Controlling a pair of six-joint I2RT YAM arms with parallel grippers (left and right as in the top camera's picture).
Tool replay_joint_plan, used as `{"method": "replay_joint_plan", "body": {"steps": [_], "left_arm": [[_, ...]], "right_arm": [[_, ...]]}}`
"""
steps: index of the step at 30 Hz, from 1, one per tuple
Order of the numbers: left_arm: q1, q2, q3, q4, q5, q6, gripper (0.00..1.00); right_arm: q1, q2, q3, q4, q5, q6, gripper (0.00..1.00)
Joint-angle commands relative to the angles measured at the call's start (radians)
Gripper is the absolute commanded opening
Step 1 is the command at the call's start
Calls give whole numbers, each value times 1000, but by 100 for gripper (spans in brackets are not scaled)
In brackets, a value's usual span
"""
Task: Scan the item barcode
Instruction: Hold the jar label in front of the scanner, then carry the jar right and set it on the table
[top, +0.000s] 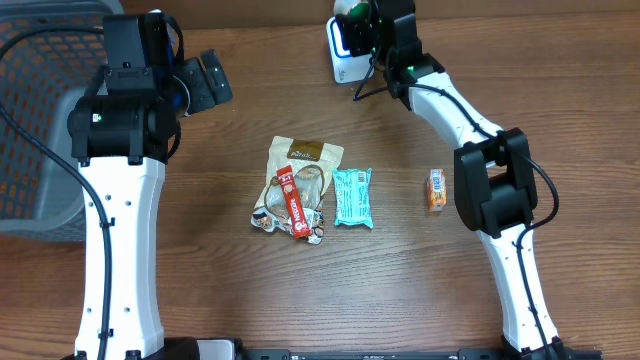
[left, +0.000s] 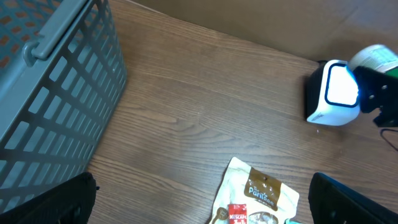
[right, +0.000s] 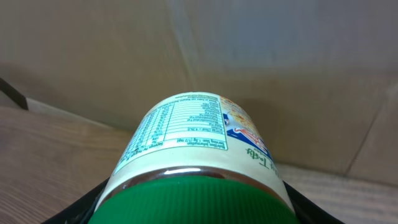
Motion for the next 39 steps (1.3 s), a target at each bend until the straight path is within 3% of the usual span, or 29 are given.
{"method": "replay_joint_plan", "body": {"steps": [1,26,33,36,39], "left_arm": [[0,-15,16,3,-2,19,100],[0,-15,16,3,-2,19,100],[0,-15,16,3,-2,19,100],[0,-15,16,3,-2,19,100],[0,-15,16,3,-2,19,100]], "right_arm": [[4,-16,16,21,9,-5,4],[4,-21,16,113,8,8,4],[-19,-152,16,95,-96,117,4],[-32,-255,16,8,-99,155,4],[-52,-376,16,-197,-97,154,4]]}}
